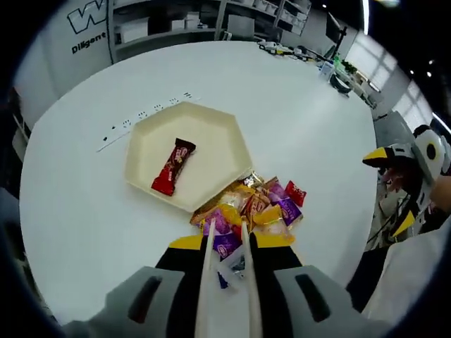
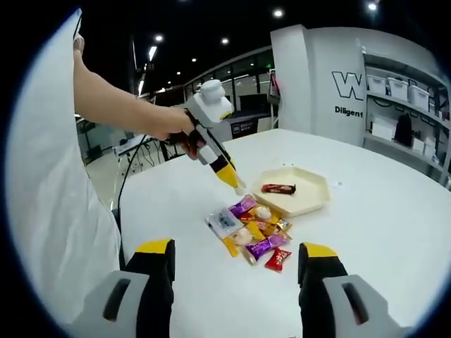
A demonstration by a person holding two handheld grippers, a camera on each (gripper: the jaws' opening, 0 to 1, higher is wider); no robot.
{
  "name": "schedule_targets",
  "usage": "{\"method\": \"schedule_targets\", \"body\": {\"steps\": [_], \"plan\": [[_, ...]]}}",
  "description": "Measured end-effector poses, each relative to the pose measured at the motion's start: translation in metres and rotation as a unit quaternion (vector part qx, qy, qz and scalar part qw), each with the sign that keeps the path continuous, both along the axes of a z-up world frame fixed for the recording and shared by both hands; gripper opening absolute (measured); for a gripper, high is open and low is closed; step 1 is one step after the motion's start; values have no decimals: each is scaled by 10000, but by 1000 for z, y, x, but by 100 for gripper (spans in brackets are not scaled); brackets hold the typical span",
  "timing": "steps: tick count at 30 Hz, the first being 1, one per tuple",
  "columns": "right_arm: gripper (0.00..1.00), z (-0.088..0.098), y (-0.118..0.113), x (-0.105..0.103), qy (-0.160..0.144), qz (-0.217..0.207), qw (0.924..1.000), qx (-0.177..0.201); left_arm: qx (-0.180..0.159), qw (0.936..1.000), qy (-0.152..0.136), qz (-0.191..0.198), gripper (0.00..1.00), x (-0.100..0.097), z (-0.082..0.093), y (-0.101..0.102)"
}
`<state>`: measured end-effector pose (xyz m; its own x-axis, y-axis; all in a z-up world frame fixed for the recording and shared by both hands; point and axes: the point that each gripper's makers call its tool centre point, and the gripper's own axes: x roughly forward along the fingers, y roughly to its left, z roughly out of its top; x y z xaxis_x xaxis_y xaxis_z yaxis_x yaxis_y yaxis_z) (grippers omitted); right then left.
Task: Place the target food into the container with the food tongs after gripping and lifting it, then release it inside without dropping or visibly crushing the food.
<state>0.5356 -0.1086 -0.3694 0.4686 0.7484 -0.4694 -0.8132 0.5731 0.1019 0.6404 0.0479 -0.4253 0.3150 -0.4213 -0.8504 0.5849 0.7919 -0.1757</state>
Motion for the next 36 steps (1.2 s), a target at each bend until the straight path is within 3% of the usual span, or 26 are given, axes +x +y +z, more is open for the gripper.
{"method": "schedule_targets", "body": {"steps": [22, 36], "plan": [[69, -2, 1, 2, 65, 119, 9999, -89, -4, 9955, 438, 839, 23, -8, -31, 12], [69, -1, -5, 3, 93, 116, 9999, -70, -345, 9874, 734, 1361, 23, -1, -40, 13]]}}
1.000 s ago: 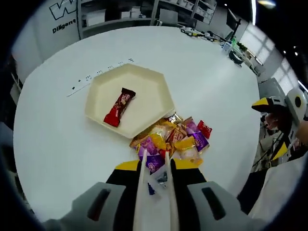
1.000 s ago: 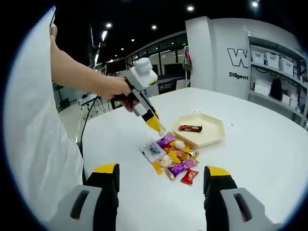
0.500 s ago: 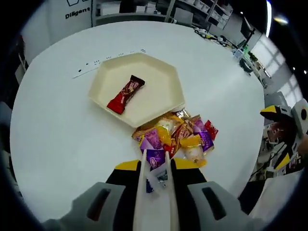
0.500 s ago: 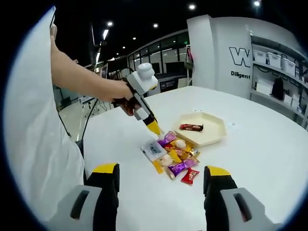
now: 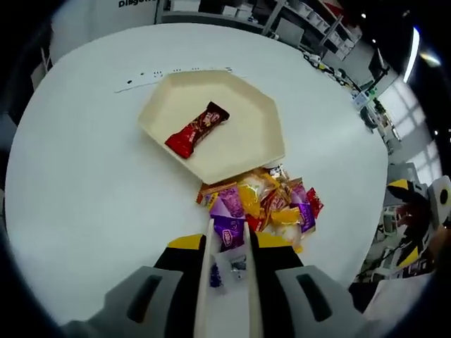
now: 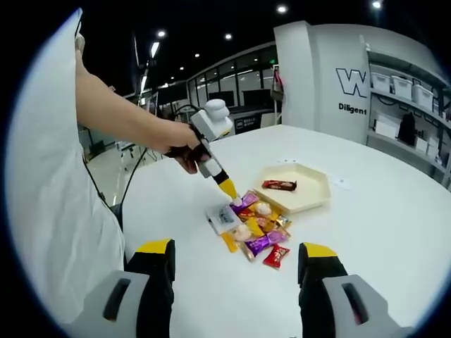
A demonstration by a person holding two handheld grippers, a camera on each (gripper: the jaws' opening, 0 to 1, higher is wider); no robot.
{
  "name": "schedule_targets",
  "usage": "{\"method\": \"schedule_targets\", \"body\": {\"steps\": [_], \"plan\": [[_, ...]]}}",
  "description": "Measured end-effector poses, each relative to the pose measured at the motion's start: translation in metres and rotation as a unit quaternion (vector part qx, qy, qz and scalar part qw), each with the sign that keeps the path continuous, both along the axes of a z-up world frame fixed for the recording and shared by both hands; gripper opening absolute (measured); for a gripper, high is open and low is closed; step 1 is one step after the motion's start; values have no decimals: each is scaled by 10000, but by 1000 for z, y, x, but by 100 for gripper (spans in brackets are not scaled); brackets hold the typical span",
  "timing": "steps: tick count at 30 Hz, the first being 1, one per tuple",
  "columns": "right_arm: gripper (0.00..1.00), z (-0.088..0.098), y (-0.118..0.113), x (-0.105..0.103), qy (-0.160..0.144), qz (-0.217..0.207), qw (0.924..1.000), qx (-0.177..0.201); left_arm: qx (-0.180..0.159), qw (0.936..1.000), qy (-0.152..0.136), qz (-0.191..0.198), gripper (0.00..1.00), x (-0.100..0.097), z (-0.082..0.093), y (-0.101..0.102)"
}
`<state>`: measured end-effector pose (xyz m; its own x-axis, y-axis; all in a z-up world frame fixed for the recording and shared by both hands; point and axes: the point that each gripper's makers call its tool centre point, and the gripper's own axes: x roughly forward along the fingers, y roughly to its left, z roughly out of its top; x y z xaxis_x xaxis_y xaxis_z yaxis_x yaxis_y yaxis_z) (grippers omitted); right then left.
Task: Place the target food into the container with the food tongs after gripping and lifting it, then release it inside without dropping or visibly crushing the food.
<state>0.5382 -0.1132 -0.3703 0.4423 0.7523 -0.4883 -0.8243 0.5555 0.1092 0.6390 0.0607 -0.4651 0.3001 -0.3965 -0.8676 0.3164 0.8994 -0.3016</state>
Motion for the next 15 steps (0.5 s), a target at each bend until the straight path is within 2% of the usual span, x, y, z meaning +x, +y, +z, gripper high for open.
{"method": "schedule_targets", "body": {"steps": [15], "plan": [[68, 0, -1, 1, -8, 9, 10000, -31, -205, 9992, 232, 251, 25, 0, -2, -5]]}}
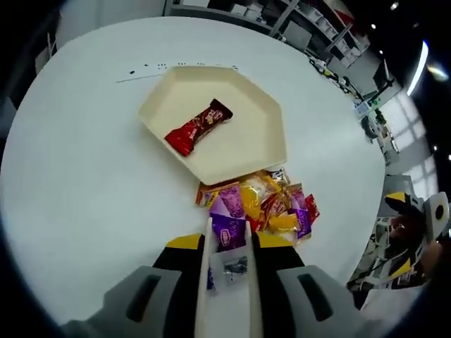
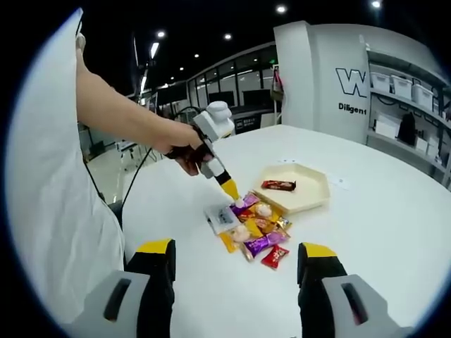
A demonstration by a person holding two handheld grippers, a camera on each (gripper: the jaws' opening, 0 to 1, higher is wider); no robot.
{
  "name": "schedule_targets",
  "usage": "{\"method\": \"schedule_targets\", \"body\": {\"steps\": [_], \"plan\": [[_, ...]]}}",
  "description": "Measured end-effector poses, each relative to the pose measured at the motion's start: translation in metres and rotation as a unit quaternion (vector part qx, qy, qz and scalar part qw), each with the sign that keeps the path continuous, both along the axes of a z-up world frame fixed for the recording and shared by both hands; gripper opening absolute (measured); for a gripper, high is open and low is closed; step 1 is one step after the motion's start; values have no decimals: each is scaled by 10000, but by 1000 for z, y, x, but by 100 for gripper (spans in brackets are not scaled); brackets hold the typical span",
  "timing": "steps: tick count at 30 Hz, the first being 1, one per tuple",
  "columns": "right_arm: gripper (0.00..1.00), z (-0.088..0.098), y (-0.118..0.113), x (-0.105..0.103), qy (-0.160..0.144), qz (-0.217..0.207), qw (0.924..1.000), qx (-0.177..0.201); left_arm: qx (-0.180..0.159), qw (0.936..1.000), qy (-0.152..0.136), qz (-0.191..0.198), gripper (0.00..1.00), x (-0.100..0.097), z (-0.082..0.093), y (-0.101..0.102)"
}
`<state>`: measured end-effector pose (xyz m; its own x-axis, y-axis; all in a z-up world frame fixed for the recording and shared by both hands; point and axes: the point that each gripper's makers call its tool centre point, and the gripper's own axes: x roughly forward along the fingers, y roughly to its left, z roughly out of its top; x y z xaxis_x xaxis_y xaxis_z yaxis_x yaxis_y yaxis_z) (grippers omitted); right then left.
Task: Place the target food into the container with the food tongs after gripping and lifting it, then release it inside without dropping or visibly crushing the food.
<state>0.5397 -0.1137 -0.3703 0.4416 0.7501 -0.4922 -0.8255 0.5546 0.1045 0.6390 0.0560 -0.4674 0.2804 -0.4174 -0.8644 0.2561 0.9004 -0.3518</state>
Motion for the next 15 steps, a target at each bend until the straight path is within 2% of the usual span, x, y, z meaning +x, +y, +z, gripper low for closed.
{"method": "schedule_targets", "body": {"steps": [8, 15], "plan": [[67, 1, -1, -1, -8, 10, 10000, -44, 64, 9998, -82, -153, 21, -1, -2, -3], [66, 2, 0, -1, -23, 37, 10000, -50, 177, 9982, -292, -494, 20, -4, 0, -3]]}}
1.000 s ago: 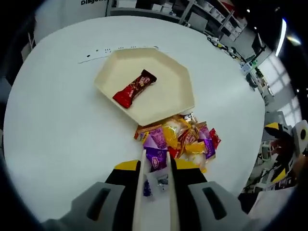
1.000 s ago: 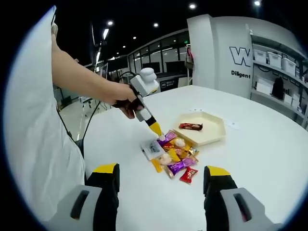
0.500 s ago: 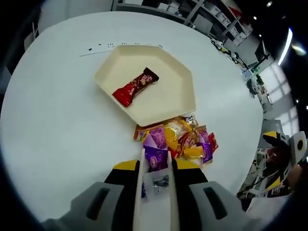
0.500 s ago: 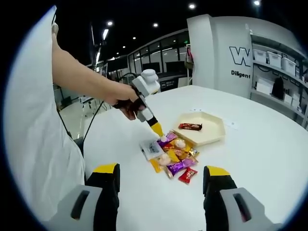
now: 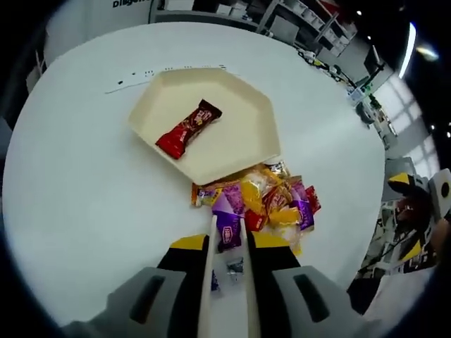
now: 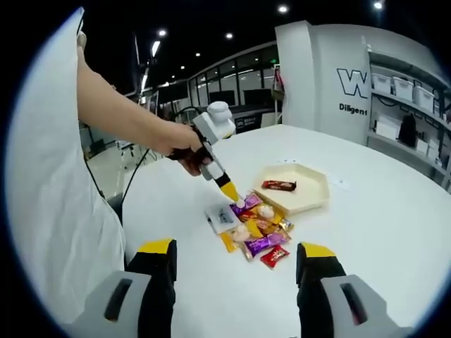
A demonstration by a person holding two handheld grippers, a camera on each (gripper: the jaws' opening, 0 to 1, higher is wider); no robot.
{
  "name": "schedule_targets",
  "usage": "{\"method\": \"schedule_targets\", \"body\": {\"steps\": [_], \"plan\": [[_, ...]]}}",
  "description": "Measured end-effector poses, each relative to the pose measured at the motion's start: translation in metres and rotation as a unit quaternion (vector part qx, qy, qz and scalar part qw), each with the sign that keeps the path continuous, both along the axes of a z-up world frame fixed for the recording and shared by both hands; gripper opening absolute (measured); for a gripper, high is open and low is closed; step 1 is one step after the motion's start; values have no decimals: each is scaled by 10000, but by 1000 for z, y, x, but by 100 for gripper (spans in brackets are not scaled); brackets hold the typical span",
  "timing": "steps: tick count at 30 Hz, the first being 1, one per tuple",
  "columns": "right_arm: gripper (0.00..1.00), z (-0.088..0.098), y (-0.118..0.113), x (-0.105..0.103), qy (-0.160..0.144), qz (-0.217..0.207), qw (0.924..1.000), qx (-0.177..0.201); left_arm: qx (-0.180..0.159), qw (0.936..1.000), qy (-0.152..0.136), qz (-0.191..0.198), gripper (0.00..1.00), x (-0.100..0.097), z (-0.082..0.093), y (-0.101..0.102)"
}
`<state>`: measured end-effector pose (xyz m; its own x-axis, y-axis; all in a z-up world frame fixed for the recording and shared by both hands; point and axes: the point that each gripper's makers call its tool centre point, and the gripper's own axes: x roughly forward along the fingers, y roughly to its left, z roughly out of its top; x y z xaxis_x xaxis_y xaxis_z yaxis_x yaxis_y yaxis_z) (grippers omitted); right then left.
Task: Place the target food into the container with the food tongs after gripping and lifting it, then release it inside without dropping or visibly crushing the food.
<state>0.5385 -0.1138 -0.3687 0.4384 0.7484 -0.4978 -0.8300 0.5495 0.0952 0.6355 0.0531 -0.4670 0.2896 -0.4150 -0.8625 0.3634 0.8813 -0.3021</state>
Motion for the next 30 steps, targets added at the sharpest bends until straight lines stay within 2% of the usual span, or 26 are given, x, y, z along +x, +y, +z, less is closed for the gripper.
{"method": "schedule_targets", "body": {"steps": [7, 17, 26, 28, 30], "plan": [[66, 0, 2, 0, -15, 32, 10000, -9, 24, 9999, -70, -102, 19, -2, 6, 7], [66, 0, 7, -2, -28, 71, 10000, 16, -56, 9989, -264, -380, 19, -1, 29, 5], [65, 0, 9, -3, -43, 80, 10000, 32, -115, 9973, -477, -540, 19, 12, 52, 1], [65, 1, 9, -4, -40, 75, 10000, 35, -74, 9971, -491, -580, 19, 15, 51, 2], [65, 1, 9, -4, -45, 63, 10000, 47, -54, 9980, -372, -498, 20, 15, 47, 4]]}}
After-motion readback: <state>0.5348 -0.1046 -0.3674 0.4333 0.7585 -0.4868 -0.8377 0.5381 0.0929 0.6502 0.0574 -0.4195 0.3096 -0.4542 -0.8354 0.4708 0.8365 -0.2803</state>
